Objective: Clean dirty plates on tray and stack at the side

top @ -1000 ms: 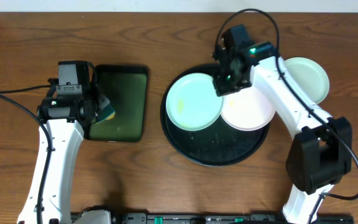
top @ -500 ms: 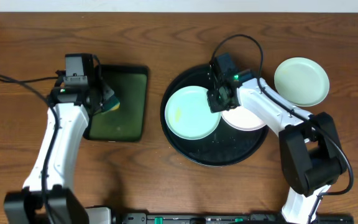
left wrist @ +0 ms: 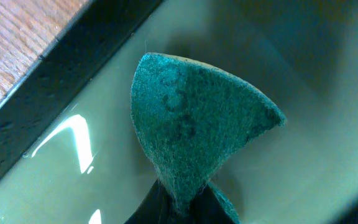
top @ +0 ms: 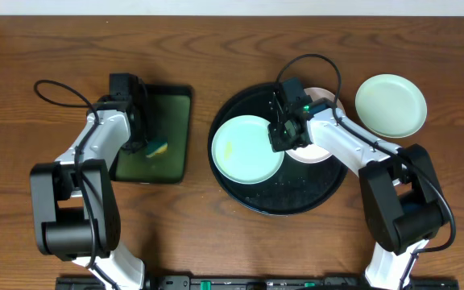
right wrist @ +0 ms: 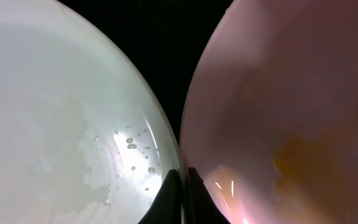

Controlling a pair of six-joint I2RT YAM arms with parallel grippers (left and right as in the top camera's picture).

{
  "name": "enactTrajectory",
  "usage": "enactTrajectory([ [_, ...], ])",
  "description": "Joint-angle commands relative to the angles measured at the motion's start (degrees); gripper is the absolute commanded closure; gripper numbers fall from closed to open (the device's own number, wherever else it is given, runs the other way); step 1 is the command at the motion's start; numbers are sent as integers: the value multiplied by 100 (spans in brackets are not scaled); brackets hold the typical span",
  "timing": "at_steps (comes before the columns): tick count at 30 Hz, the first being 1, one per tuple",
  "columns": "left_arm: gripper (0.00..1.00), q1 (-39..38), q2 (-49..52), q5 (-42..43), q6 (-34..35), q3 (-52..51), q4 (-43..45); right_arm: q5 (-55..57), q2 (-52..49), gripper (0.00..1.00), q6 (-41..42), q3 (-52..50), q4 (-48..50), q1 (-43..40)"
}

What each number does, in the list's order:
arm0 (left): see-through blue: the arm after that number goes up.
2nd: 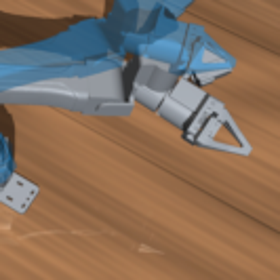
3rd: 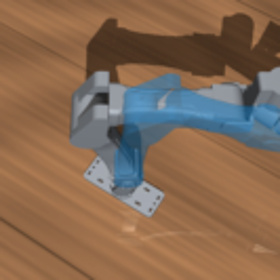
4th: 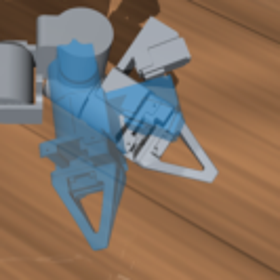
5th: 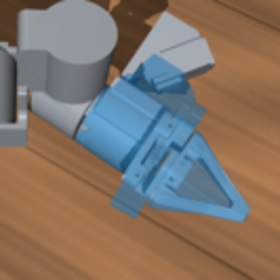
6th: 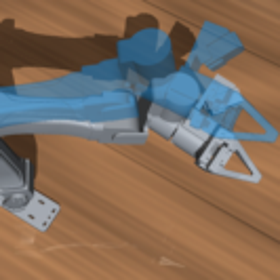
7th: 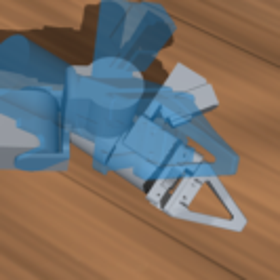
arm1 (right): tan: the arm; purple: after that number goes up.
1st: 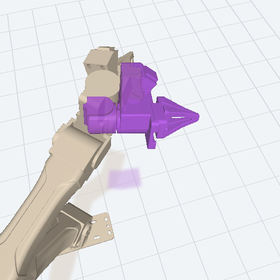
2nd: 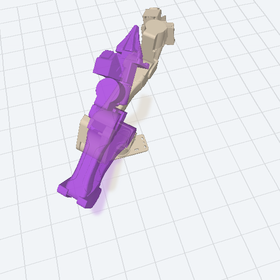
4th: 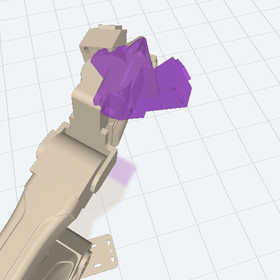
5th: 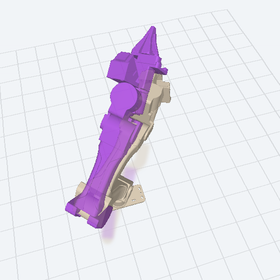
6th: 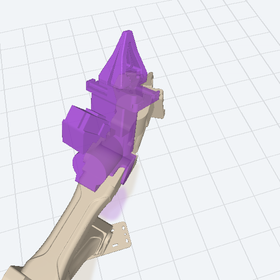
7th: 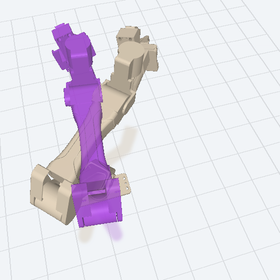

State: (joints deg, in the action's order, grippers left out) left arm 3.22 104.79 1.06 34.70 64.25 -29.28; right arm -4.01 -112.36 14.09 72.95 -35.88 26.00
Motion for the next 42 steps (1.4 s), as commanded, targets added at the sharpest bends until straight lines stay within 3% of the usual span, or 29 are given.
enactTrajectory([
  [1,92,24,-50,-212,-42,-26,-4,-101,-50,99,68,-74,-2,35],
  [16,93,24,-977,-190,-170,-11,-155,-271,267,99,44,304,-275,37],
  [30,93,20,-850,-192,-168,-57,-190,-437,431,99,74,308,-1241,345],
  [35,92,20,-680,-190,-168,-57,-192,229,348,99,448,96,-1119,680],
  [42,93,20,-675,-190,-170,-57,-256,240,94,99,568,-155,-800,717],
])
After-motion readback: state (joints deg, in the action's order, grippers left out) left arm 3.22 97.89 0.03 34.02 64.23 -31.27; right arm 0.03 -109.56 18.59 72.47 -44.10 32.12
